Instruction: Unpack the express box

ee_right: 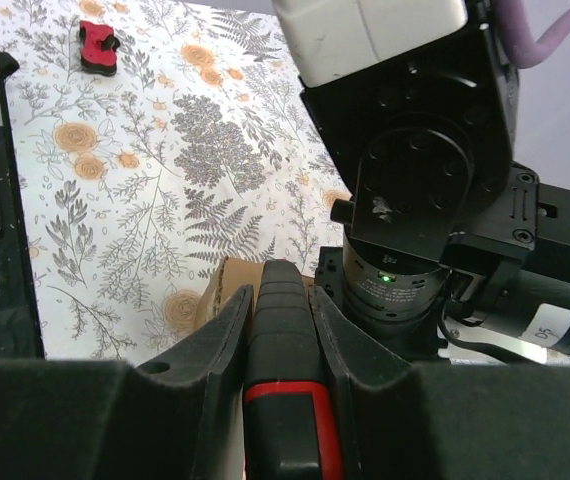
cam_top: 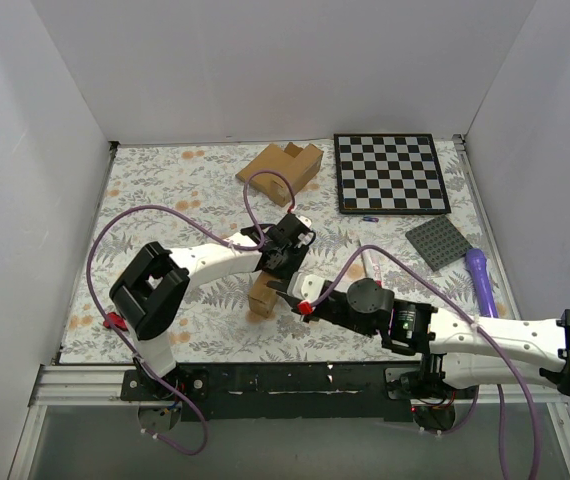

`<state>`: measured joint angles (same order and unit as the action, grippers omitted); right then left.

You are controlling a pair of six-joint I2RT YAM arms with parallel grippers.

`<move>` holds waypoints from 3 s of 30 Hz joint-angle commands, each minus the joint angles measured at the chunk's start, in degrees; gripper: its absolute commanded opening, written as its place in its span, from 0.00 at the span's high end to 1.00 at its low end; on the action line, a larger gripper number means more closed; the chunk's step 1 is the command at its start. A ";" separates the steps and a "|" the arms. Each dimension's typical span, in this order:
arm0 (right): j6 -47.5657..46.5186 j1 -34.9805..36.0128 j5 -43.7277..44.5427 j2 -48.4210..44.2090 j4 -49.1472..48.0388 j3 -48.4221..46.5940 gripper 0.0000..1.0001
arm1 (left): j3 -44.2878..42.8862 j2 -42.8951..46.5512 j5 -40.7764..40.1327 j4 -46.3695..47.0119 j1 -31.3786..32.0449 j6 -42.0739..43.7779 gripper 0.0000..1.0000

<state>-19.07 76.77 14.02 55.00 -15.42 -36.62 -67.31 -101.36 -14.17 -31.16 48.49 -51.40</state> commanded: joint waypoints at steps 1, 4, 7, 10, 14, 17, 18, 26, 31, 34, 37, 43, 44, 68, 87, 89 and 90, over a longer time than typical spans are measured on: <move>-4.48 1.01 0.75 2.03 -8.13 0.50 0.99 | 2.53 1.69 -0.24 -0.49 -0.33 1.30 0.46; -4.75 1.45 -0.83 3.52 -7.61 0.06 0.99 | 2.45 1.69 -0.41 -0.57 -0.24 1.47 0.46; -4.84 1.80 -1.98 5.11 -6.99 -0.29 0.99 | 2.36 1.52 -0.42 -0.48 -0.33 1.65 0.46; -4.49 2.33 -2.59 6.08 -6.99 -0.29 0.99 | 2.36 1.52 -0.42 -0.40 -0.33 1.65 0.47; -4.13 2.59 -3.12 7.13 -7.61 0.14 0.99 | 2.80 1.69 -0.33 -0.48 -0.33 1.65 0.47; -3.96 2.68 -3.39 8.10 -8.05 0.23 0.99 | 2.89 1.69 -0.15 -0.31 -0.33 1.56 0.47; -3.96 2.68 -3.56 8.45 -8.05 0.15 0.99 | 2.97 1.69 -0.06 -0.31 -0.33 1.56 0.47; -3.52 2.68 -3.04 10.48 -9.36 0.41 0.99 | 3.50 2.04 0.29 -0.04 -0.33 1.39 0.49; -3.34 2.68 -1.72 10.83 -10.24 1.46 0.99 | 3.59 2.22 0.29 -0.13 -0.33 1.39 0.51; -3.08 2.68 -1.10 10.74 -11.21 1.90 0.99 | 3.50 2.22 0.64 -0.04 -0.33 1.39 0.54; -2.81 2.68 -0.31 10.83 -11.91 1.99 0.99 | 3.50 2.13 0.64 -0.13 -0.33 1.39 0.57; -2.81 2.59 0.92 11.27 -12.88 2.26 0.99 | 3.59 1.96 0.81 -0.22 -0.33 1.30 0.62; -2.81 2.68 0.92 11.35 -12.88 2.26 0.99 | 3.59 1.96 0.81 -0.13 -0.33 1.30 0.63; -0.53 2.68 0.57 9.33 -14.81 3.31 0.99 | 3.59 1.69 1.08 -0.40 -0.33 1.12 0.81; 1.41 2.77 0.22 9.95 -13.32 4.36 0.99 | 3.06 1.34 1.43 -0.66 -0.33 0.77 1.00; 1.67 2.77 0.65 9.95 -12.80 4.54 0.99 | 3.06 1.34 1.43 -0.66 -0.33 0.77 1.00; 1.93 2.77 0.83 9.95 -12.71 4.63 0.99 | 3.06 1.34 1.60 -0.66 -0.33 0.77 1.00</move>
<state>-18.17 79.15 13.80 65.93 -25.65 -32.51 -65.73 -100.38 -12.60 -28.73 48.36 -51.66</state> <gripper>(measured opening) 0.314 0.488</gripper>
